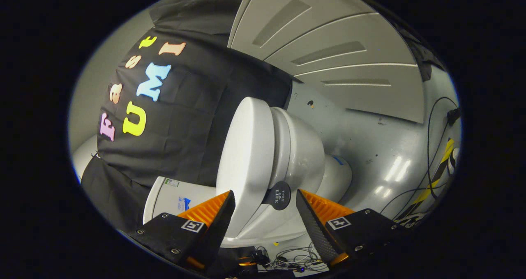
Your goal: Open the toilet lid.
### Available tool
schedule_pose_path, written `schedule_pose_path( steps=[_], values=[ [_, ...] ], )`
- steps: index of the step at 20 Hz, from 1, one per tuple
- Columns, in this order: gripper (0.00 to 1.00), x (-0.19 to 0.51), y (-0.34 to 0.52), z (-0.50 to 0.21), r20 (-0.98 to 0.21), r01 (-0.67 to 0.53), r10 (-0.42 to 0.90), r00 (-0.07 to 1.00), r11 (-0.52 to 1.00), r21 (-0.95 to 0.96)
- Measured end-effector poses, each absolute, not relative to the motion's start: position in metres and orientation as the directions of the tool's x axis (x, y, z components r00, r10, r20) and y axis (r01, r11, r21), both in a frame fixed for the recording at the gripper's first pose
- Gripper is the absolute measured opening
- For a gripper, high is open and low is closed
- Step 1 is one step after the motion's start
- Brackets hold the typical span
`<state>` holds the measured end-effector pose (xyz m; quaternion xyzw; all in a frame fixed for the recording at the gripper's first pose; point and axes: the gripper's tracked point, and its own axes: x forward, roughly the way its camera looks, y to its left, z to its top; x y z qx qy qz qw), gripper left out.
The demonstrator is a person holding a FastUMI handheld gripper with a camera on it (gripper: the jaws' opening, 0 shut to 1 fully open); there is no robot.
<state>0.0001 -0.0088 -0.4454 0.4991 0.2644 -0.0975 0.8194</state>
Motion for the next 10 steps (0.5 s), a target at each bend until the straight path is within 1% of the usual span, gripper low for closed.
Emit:
schedule_pose_path(
  steps=[1, 3, 4, 5, 6, 7, 9, 10],
  values=[
    [0.92, 0.002, -0.011, -0.448, -0.513, 0.416, 0.097, 0.853, 0.466, 0.781],
    [0.85, 0.011, -0.011, -0.458, -0.508, 0.425, 0.091, 0.856, 0.435, 0.794],
    [0.78, 0.014, -0.01, -0.465, -0.513, 0.432, 0.096, 0.853, 0.42, 0.798],
    [0.75, 0.016, -0.008, -0.468, -0.505, 0.429, 0.102, 0.857, 0.402, 0.809],
    [0.69, 0.02, -0.007, -0.468, -0.495, 0.422, 0.11, 0.862, 0.385, 0.821],
    [0.66, 0.023, -0.003, -0.468, -0.483, 0.411, 0.12, 0.867, 0.375, 0.831],
    [0.56, 0.025, 0.002, -0.476, -0.492, 0.412, 0.131, 0.861, 0.388, 0.824],
    [0.49, 0.024, -0.001, -0.477, -0.493, 0.414, 0.126, 0.861, 0.39, 0.822]
  ],
)
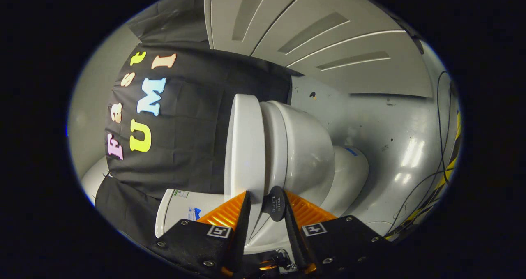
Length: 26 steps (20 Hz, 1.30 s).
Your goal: Open the toilet lid.
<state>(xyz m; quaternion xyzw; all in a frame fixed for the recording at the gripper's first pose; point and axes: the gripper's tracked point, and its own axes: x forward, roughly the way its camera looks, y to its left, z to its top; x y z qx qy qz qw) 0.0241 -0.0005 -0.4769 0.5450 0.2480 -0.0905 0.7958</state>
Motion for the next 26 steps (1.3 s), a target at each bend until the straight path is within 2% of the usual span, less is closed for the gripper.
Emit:
schedule_pose_path(
  steps=[1, 2, 3, 4, 9, 13, 16, 26],
  values=[
    [0.43, 0.023, -0.004, -0.479, -0.499, 0.422, 0.123, 0.858, 0.386, 0.82],
    [0.3, 0.023, -0.007, -0.481, -0.502, 0.43, 0.12, 0.856, 0.374, 0.822],
    [0.24, 0.022, -0.007, -0.481, -0.498, 0.43, 0.123, 0.858, 0.358, 0.829],
    [0.12, 0.021, -0.009, -0.479, -0.497, 0.431, 0.119, 0.86, 0.353, 0.83],
    [0.0, 0.021, -0.006, -0.477, -0.498, 0.426, 0.117, 0.859, 0.374, 0.824],
    [0.0, 0.021, -0.006, -0.475, -0.509, 0.432, 0.111, 0.853, 0.394, 0.811],
    [0.0, 0.023, 0.001, -0.474, -0.542, 0.426, 0.1, 0.835, 0.507, 0.75],
    [0.0, 0.037, 0.027, -0.388, -0.513, 0.273, 0.075, 0.855, 0.777, 0.567]
  ],
)
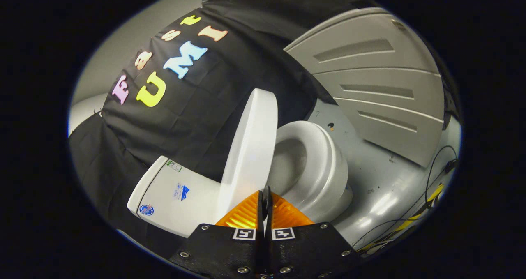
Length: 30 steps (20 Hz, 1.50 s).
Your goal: Open the toilet lid.
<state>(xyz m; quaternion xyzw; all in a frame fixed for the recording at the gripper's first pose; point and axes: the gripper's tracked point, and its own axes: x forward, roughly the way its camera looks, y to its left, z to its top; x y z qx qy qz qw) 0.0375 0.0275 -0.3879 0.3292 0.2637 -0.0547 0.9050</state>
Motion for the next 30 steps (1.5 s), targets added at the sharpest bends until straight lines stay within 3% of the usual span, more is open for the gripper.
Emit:
schedule_pose_path(
  steps=[30],
  values=[
    [0.0, 0.062, 0.133, -0.284, -0.495, 0.087, -0.064, 0.867, 0.996, 0.024]
  ],
)
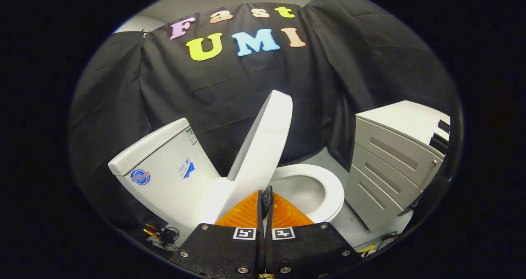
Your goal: Open the toilet lid.
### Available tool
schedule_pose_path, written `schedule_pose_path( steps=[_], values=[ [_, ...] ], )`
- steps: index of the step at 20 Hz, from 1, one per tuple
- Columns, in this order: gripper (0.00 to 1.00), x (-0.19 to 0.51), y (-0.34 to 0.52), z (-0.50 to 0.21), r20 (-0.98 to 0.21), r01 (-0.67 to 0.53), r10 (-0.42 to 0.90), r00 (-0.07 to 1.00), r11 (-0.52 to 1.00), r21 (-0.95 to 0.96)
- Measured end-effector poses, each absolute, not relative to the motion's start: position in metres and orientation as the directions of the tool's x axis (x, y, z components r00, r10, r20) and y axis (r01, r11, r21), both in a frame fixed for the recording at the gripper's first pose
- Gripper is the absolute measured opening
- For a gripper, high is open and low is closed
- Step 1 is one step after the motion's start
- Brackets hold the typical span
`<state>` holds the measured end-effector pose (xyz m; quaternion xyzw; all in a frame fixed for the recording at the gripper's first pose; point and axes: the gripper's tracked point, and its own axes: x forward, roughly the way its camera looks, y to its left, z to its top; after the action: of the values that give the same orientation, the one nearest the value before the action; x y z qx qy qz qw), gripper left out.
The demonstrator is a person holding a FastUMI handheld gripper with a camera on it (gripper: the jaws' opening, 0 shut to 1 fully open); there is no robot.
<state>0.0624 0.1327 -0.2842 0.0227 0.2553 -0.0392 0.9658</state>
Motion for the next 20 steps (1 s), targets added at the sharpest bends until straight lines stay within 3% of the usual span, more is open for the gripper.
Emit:
schedule_pose_path(
  steps=[20],
  values=[
    [0.0, 0.079, 0.284, -0.246, -0.364, -0.049, -0.033, 0.931, 0.976, -0.214]
  ],
)
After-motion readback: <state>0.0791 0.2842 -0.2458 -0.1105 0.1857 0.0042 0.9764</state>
